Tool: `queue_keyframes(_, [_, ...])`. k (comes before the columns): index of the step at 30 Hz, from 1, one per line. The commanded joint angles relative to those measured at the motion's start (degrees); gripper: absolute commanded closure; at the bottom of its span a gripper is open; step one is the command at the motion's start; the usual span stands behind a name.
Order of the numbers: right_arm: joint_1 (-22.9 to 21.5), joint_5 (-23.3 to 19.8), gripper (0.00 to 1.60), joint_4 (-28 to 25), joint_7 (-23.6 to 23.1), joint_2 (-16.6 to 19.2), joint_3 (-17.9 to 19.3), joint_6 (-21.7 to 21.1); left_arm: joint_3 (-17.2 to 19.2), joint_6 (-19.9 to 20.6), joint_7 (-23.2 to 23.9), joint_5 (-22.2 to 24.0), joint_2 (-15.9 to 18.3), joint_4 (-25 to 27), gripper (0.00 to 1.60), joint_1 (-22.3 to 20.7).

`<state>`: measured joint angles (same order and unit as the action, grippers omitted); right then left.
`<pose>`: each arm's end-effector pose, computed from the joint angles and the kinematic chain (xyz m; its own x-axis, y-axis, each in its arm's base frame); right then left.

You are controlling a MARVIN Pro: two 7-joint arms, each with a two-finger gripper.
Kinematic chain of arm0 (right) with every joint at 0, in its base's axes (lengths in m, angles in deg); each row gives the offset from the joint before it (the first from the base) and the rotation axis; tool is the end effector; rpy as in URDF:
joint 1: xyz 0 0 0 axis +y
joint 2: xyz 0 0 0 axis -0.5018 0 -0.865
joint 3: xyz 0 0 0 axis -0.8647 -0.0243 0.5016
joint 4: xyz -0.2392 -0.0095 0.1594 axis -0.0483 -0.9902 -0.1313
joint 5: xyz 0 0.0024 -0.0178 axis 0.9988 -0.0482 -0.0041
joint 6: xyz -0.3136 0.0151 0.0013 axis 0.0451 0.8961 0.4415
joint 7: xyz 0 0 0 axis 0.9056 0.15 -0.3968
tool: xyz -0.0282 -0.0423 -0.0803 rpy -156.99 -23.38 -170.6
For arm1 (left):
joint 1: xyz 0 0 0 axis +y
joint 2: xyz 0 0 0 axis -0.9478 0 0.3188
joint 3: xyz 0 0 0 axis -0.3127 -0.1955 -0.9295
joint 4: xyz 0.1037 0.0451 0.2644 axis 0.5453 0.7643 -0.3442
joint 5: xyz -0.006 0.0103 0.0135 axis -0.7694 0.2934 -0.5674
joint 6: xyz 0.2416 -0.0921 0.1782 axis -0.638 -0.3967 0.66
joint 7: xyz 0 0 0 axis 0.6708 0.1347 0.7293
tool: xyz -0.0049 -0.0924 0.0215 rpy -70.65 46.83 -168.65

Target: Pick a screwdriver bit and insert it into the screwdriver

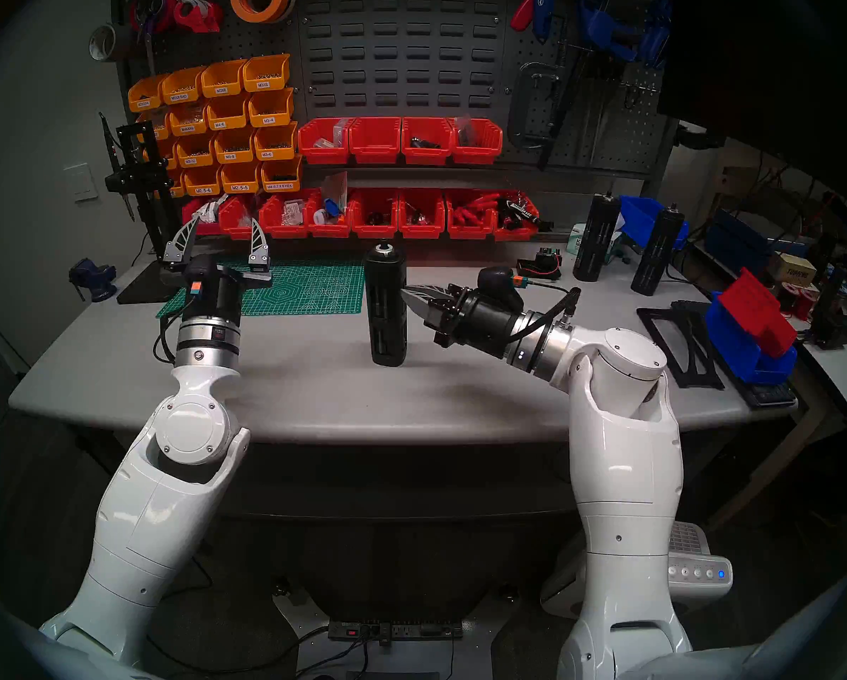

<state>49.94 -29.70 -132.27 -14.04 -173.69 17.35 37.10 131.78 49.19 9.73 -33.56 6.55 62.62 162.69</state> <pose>0.4073 0.0078 -0.1658 0.0575 -0.1287 0.9900 0.8642 -0.4900 -0.1139 0.3930 0.0240 -0.1723 -0.5035 -0.2603 0.8238 0.2260 -0.9600 -0.1652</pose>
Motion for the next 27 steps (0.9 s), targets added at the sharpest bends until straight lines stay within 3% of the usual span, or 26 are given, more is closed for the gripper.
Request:
queue_keyframes(1, [-1.73, -0.43, 0.98, -1.22, 0.36, -0.28, 0.46, -0.05, 0.28, -0.42, 0.21, 0.2, 0.16, 1.92, 0.0, -1.15])
queue_keyframes(27, [-2.37, -0.11, 0.97, 0.46, -0.51, -0.31, -0.5, -0.79, 0.74, -0.44, -0.93, 0.2, 0.71, 2.24, 0.0, -0.5])
